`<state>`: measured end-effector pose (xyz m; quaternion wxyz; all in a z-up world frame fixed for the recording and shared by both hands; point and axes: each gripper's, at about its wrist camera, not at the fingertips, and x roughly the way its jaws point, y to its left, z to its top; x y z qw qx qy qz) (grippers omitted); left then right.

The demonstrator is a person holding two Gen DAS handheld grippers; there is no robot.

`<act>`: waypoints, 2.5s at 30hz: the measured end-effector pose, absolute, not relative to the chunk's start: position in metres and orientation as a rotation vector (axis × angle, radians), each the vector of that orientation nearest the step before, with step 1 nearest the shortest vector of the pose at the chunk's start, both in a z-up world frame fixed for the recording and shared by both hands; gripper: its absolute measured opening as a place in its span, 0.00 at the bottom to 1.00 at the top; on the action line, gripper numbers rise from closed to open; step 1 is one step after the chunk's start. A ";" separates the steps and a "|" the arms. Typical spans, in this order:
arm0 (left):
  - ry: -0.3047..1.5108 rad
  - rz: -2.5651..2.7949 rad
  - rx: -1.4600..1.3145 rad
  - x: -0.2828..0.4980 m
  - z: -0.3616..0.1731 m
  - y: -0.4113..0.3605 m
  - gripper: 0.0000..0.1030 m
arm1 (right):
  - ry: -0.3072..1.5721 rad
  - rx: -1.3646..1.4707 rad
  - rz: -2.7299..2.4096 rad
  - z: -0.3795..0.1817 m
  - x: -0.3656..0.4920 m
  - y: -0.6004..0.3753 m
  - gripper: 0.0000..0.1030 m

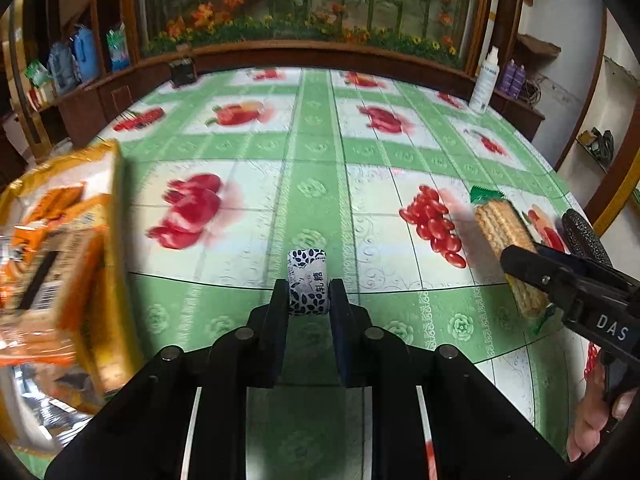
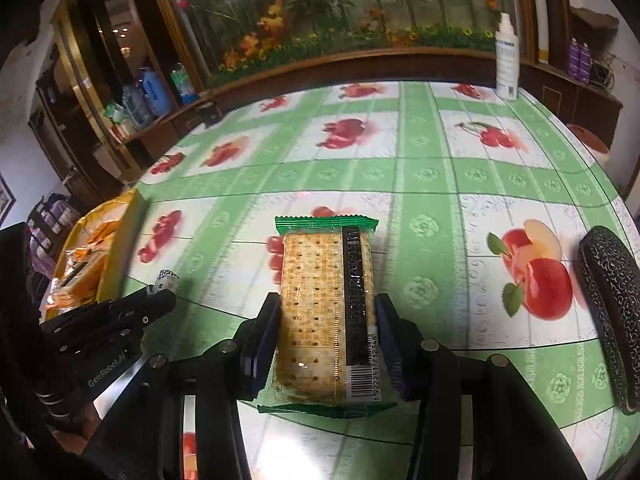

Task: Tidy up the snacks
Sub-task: 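Carry the cracker pack and candy pack over the box with both tools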

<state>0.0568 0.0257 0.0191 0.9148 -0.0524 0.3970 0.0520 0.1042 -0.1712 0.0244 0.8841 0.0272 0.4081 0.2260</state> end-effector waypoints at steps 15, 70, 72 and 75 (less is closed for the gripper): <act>0.675 0.215 -0.100 0.016 0.052 0.064 0.16 | 0.817 0.107 0.607 0.037 0.074 -0.121 0.46; 0.625 0.424 -0.366 -0.049 0.010 0.211 0.17 | 0.835 -0.047 0.869 0.024 0.043 0.137 0.46; 0.620 0.422 -0.357 -0.049 0.010 0.209 0.17 | 0.837 -0.048 0.872 0.023 0.042 0.137 0.46; 0.619 0.431 -0.341 -0.046 0.011 0.207 0.17 | 0.840 -0.053 0.872 0.021 0.042 0.139 0.46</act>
